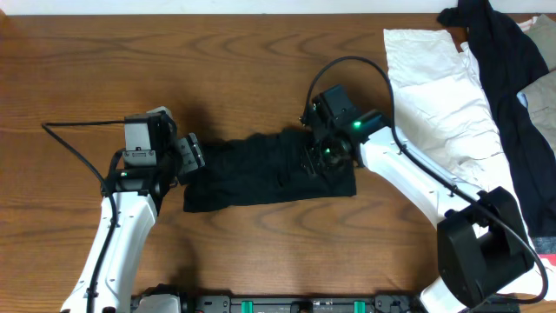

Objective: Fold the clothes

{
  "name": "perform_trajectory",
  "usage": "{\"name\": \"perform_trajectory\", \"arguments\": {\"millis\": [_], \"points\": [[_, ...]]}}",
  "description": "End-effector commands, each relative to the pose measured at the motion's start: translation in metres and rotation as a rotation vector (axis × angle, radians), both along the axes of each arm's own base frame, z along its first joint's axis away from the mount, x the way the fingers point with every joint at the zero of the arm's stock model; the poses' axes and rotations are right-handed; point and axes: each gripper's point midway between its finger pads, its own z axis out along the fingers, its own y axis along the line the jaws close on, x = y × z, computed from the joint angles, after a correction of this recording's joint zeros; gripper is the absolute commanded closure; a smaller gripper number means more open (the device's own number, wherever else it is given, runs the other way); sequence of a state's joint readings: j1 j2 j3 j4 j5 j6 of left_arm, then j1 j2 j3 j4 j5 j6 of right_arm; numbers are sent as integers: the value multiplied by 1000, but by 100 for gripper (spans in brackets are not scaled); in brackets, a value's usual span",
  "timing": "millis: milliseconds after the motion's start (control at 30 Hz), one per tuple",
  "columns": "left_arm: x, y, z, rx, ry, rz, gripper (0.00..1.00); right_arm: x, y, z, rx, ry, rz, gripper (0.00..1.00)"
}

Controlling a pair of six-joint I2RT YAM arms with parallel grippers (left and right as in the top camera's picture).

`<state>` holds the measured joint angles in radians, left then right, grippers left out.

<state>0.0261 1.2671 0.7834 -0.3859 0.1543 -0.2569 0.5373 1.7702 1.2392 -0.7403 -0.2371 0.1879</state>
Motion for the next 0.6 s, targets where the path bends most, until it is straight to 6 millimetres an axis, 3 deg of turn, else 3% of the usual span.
{"name": "perform_trajectory", "arguments": {"millis": [0,200,433,567], "points": [[3,0,3,7,-6,-14,25,-6,9,-1,-14,-14,77,45],[3,0,3,7,-6,-14,25,-9,9,-6,-47,-23,100,46],[3,0,3,7,-6,-14,25,-10,7,-23,-82,11,99,49],[3,0,3,7,-6,-14,25,-13,9,-30,-89,26,111,65]]}}
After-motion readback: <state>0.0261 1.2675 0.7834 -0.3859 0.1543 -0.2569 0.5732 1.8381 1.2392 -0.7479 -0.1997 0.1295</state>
